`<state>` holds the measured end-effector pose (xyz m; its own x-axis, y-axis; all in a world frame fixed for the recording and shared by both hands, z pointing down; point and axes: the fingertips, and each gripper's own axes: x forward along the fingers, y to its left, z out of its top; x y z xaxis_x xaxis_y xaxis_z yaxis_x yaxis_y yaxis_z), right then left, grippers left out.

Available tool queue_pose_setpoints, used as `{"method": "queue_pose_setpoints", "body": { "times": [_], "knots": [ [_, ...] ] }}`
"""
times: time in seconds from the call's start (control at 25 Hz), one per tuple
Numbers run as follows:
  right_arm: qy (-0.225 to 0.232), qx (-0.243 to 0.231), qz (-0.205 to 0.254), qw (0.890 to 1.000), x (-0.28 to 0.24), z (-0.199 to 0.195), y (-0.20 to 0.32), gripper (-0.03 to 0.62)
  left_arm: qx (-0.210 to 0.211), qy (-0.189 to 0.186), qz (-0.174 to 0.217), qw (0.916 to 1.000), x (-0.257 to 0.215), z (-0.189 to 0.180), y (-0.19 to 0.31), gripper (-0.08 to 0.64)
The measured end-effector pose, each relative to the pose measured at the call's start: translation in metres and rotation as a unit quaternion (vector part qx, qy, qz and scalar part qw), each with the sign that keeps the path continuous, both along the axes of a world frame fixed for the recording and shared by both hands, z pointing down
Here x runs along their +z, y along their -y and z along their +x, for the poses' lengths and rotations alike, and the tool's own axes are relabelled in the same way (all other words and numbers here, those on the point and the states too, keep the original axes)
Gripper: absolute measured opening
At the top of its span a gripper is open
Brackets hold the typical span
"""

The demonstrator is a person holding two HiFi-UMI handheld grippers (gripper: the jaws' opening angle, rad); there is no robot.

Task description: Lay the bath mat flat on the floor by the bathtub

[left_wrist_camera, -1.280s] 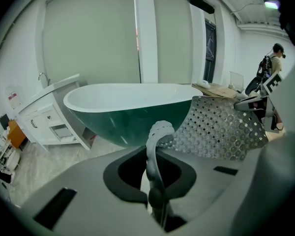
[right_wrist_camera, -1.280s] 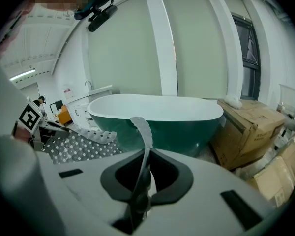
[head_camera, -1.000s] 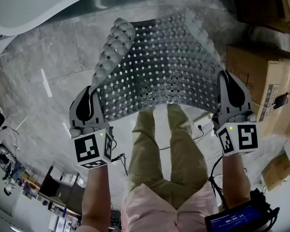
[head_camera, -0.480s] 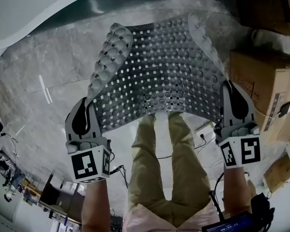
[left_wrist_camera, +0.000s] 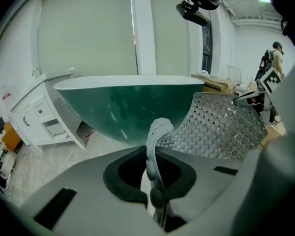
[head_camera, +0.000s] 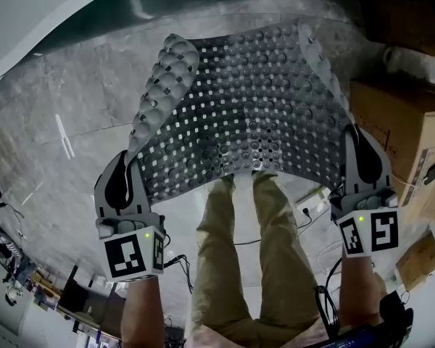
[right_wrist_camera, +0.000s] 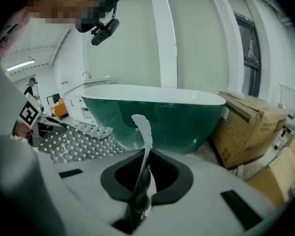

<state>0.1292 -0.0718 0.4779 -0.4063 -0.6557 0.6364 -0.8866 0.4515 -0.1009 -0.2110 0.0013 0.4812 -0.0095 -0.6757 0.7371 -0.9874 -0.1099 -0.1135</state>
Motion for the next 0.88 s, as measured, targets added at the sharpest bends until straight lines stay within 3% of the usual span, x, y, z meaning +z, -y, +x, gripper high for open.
{"method": "queue_pose_setpoints", "body": {
  "times": [0.88],
  "knots": [
    [-0.006,-0.006,0.013,1.000,0.015,0.000,-0.004,0.029,-0.005,0.001,0.001,1.0000,0.023,-0.006,-0.005,0.035]
  ]
}}
